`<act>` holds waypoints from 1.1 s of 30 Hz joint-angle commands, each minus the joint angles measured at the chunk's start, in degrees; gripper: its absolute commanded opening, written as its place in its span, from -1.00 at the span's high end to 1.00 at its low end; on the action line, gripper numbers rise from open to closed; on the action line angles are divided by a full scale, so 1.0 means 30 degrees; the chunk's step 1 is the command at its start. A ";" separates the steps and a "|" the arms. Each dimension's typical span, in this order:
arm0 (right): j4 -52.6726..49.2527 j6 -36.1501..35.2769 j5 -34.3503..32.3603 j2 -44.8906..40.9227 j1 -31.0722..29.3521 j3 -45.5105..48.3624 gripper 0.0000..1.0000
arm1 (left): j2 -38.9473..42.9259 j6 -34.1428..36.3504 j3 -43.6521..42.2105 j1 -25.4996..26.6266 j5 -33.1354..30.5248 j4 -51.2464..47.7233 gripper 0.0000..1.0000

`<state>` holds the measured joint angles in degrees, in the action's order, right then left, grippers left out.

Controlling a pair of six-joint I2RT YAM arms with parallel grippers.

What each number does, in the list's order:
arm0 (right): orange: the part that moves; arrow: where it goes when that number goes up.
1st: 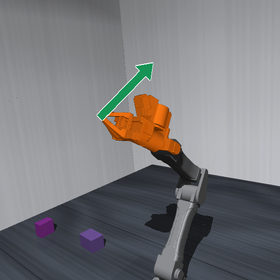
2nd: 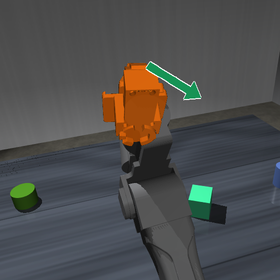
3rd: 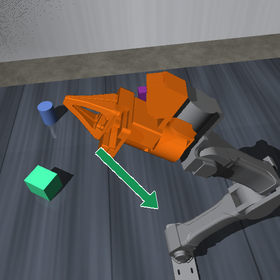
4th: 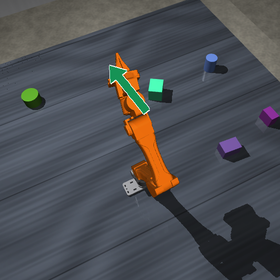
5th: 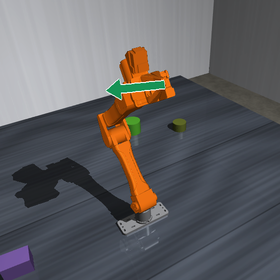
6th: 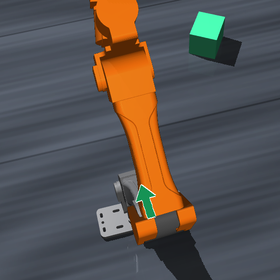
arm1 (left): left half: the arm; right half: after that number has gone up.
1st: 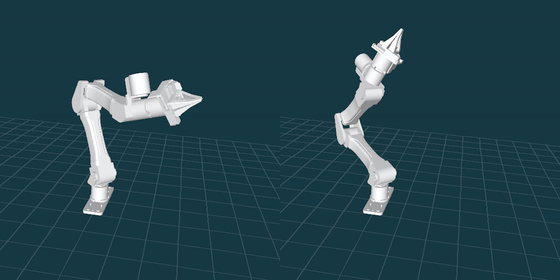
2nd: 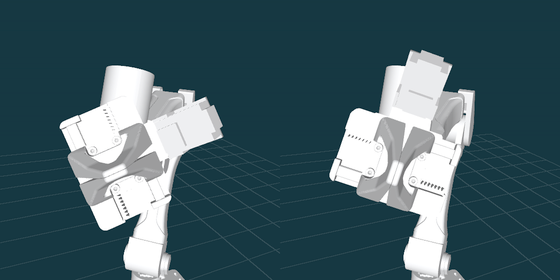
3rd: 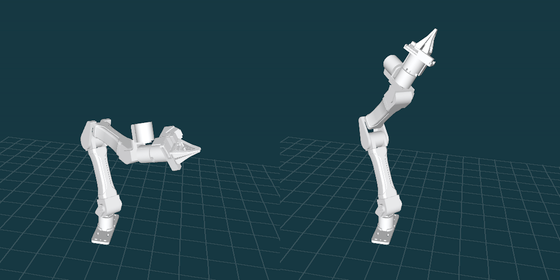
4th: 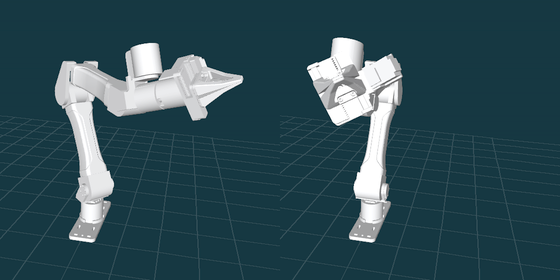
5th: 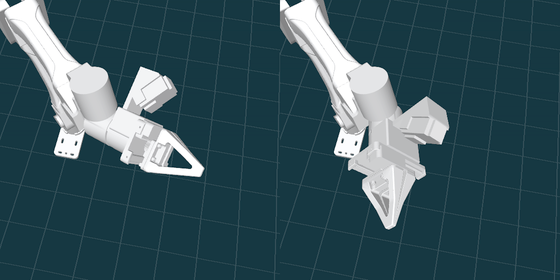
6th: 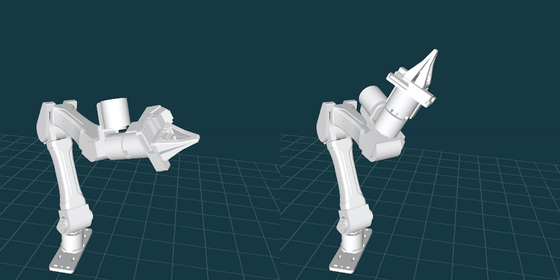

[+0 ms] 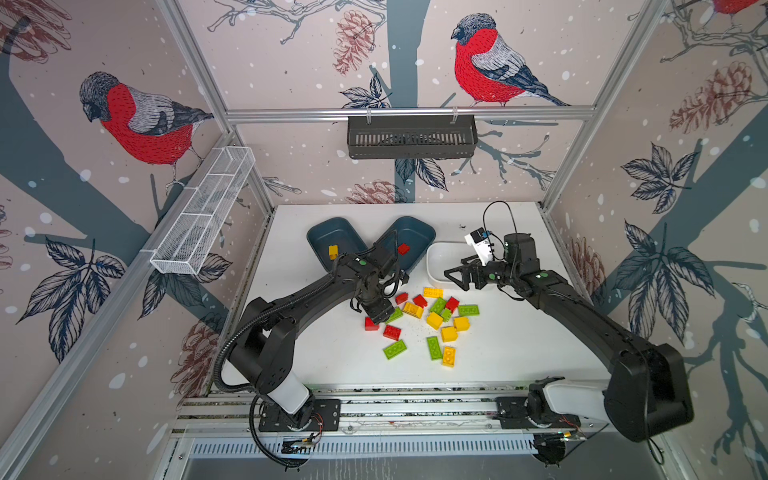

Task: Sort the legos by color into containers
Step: 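Lower the left gripper onto another red brick and grasp it, then carry the red brick into the middle teal bin and release it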

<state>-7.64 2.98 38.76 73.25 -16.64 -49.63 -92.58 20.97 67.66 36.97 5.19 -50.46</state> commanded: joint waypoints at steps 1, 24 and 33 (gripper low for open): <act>-0.0161 -0.0028 0.0087 -0.0401 -0.0033 0.0016 -0.99 | -0.0266 0.3160 -0.0672 0.0010 -0.0929 0.0121 -0.47; -0.1743 -0.0290 -0.0377 -0.2701 0.0582 0.0752 -0.99 | -0.1635 0.4525 -0.3195 0.0215 -0.2122 0.3504 0.18; -0.1695 -0.0323 -0.0353 -0.2697 0.0714 0.0701 -0.99 | -0.1456 0.2877 -0.1697 0.0205 -0.1627 0.1526 0.60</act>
<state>-13.30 2.76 37.95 65.39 -14.57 -47.31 -97.36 31.44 60.58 37.60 -1.37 -42.22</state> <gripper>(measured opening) 0.994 0.350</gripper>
